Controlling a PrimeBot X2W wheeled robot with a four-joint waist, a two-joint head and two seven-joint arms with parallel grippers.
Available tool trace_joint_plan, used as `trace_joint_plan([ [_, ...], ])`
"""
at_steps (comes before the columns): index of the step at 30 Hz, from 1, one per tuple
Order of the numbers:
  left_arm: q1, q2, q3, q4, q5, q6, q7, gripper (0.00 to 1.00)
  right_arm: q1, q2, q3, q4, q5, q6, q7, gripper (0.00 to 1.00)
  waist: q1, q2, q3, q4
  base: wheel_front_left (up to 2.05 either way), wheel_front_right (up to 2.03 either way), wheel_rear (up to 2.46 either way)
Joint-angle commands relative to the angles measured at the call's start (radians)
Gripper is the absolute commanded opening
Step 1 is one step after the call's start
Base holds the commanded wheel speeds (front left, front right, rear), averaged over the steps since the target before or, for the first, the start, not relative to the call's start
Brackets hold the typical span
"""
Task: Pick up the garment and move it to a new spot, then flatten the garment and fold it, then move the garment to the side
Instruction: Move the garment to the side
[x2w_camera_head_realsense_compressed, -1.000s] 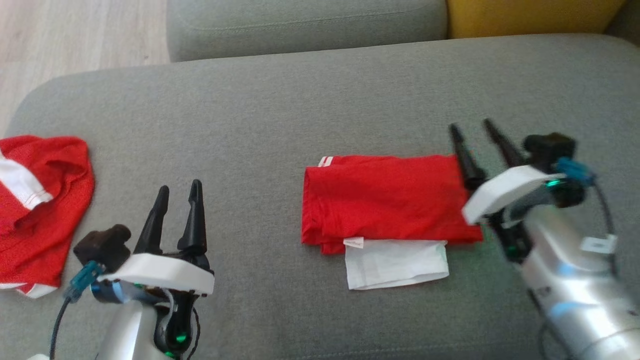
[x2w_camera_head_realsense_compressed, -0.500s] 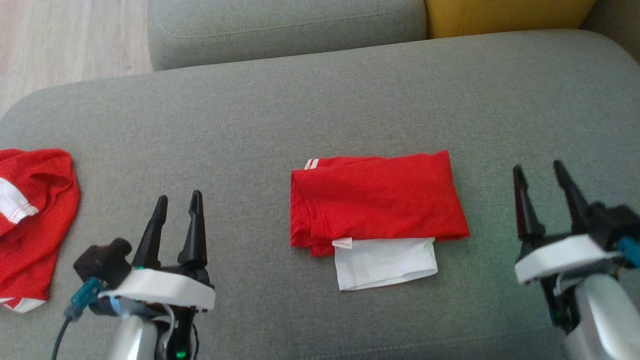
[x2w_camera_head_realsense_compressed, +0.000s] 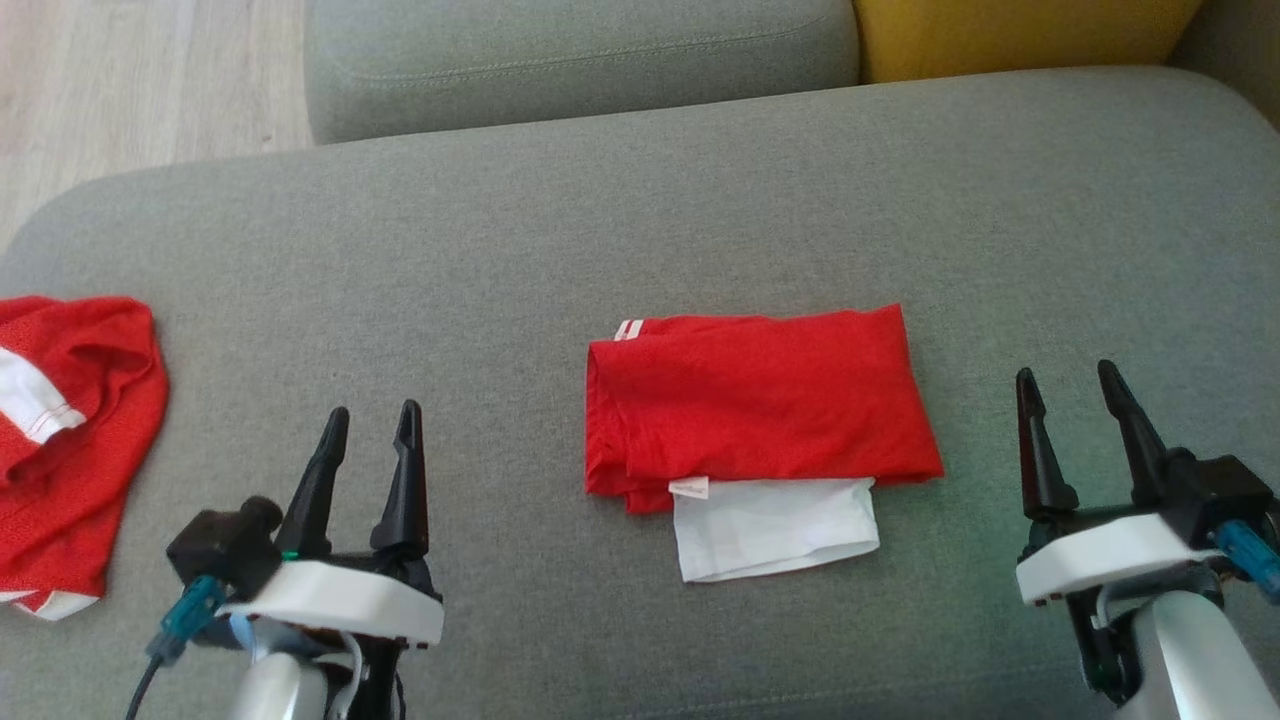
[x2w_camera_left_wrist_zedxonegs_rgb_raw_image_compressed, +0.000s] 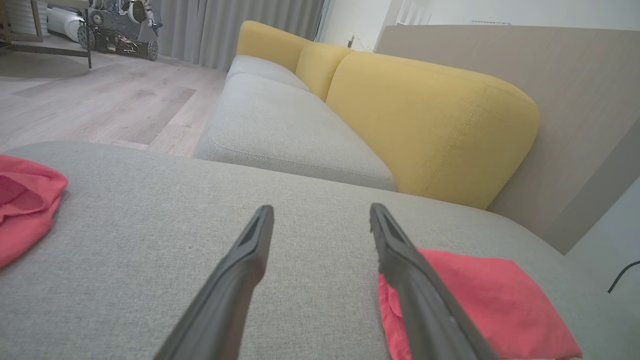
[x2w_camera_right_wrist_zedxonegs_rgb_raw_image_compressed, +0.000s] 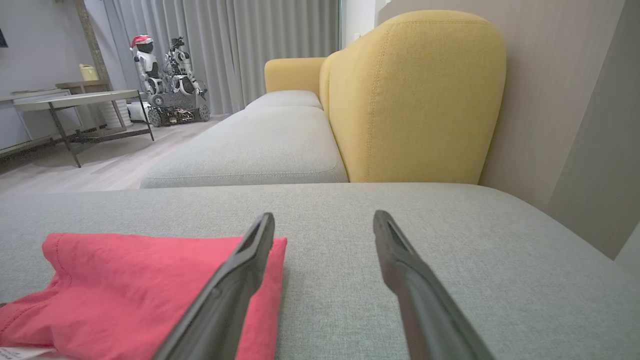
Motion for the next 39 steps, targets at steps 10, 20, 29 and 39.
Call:
trace_joint_plan([
  [10, -0.059, 0.005, 0.024, -0.028, -0.006, -0.003, -0.012, 1.00, -0.074, 0.032, 0.043, -0.010, 0.012, -0.001, 0.050, 1.00, 0.0000, 0.0000, 0.065, 0.029, 0.00, 0.00, 0.00],
  [20, -0.110, 0.005, 0.016, -0.011, -0.005, -0.015, -0.012, 1.00, -0.169, 0.064, 0.012, 0.140, 0.041, -0.001, 0.130, 1.00, 0.0000, 0.0000, 0.137, 0.075, 0.00, 0.00, 0.00],
  [29, -0.127, 0.005, 0.021, -0.004, -0.004, -0.020, -0.012, 1.00, -0.235, 0.076, 0.007, 0.274, 0.044, -0.001, 0.165, 1.00, 0.0000, 0.0000, 0.161, 0.090, 0.00, 0.00, 0.00],
  [39, -0.137, 0.005, 0.021, 0.001, -0.003, -0.021, -0.012, 1.00, -0.282, 0.076, 0.080, 0.343, 0.051, -0.001, 0.158, 0.00, 0.0000, 0.0000, 0.161, 0.077, 0.00, 0.00, 0.00],
])
